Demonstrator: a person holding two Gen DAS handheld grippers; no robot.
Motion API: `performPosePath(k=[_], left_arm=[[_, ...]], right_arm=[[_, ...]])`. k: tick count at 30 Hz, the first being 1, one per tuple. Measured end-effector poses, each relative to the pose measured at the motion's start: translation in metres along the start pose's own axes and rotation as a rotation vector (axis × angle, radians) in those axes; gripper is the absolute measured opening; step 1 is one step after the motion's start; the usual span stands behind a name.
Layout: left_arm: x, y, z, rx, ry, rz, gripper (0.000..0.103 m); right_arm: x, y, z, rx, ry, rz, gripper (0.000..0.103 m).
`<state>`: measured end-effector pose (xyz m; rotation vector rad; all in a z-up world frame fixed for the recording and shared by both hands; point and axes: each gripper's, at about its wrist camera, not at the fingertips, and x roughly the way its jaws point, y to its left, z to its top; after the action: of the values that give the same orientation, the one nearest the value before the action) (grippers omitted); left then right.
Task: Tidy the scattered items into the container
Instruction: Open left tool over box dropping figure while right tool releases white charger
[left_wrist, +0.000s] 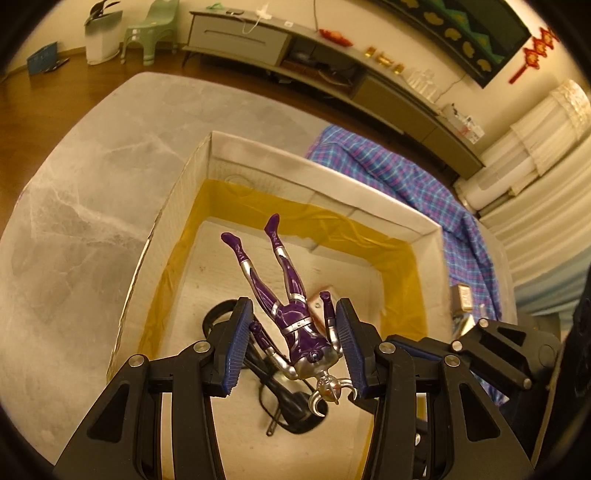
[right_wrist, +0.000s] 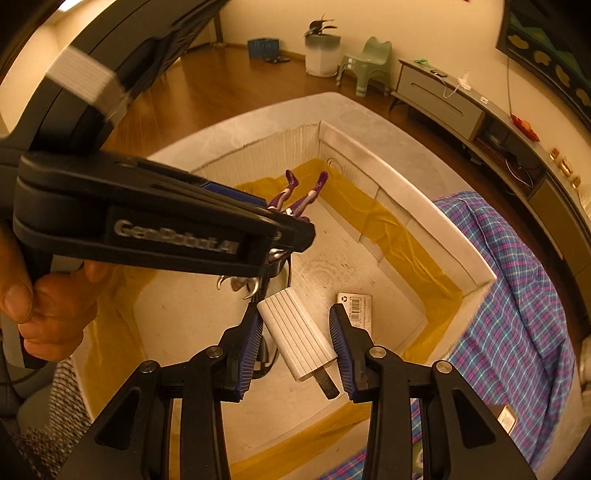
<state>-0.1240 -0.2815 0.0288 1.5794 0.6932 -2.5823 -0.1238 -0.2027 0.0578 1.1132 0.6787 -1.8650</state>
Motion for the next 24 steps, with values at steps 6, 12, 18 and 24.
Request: performPosePath(k=[6, 12, 18, 24], left_arm=[[0.017, 0.004, 0.006, -0.013, 0.013, 0.031, 0.049], [0.03, 0.006, 0.013, -0.012, 0.021, 0.057, 0.049], [0.041, 0.01, 0.015, -0.026, 0.037, 0.073, 0.051], [0.044, 0.008, 0.013, -0.023, 0.052, 0.08, 0.05]], right_arm=[[0.019, -0.001, 0.008, -0.028, 0.061, -0.013, 0.039], [0.034, -0.011, 0.012, -0.007, 0.111, -0.004, 0.039], [0.039, -0.021, 0.014, 0.051, 0.123, 0.019, 0.041], [0.031, -0.028, 0.01, 0.104, 0.1, 0.036, 0.042]])
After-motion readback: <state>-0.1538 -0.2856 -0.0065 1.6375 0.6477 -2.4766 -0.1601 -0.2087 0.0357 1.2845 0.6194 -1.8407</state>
